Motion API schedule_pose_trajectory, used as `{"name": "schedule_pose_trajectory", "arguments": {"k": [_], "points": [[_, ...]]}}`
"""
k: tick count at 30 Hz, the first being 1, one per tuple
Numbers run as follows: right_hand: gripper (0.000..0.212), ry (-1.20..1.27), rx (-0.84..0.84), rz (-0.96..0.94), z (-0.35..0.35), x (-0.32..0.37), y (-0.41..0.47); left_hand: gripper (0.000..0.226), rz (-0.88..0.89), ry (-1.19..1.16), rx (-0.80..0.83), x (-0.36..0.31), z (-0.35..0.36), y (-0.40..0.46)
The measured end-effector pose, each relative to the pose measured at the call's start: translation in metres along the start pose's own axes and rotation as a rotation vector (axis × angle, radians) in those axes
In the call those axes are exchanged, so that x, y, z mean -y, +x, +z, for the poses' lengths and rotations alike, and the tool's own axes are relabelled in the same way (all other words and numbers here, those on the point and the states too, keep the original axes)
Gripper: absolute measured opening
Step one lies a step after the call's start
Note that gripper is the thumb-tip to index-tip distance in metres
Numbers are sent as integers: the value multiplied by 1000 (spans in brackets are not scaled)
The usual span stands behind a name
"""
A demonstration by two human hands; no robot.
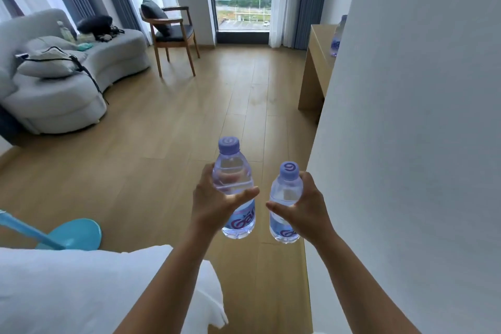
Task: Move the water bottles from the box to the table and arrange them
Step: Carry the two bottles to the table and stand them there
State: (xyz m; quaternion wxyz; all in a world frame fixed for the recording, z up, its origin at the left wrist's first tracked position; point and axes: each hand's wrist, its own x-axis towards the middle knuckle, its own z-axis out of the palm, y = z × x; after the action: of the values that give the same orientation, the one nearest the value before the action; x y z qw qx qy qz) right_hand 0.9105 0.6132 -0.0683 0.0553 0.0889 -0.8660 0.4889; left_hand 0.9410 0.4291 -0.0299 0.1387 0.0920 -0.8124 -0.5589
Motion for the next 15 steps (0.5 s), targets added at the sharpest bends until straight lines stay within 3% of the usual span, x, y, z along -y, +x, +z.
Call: {"name": "schedule_pose_trajectory", "arguments": {"k": [8, 15], "points": [[60, 11, -12, 53, 32, -27, 142, 74, -80, -66, 50, 28, 34, 149], [67, -39, -128, 93, 66, -38, 299, 65, -28, -63, 122, 44, 54, 335]]}}
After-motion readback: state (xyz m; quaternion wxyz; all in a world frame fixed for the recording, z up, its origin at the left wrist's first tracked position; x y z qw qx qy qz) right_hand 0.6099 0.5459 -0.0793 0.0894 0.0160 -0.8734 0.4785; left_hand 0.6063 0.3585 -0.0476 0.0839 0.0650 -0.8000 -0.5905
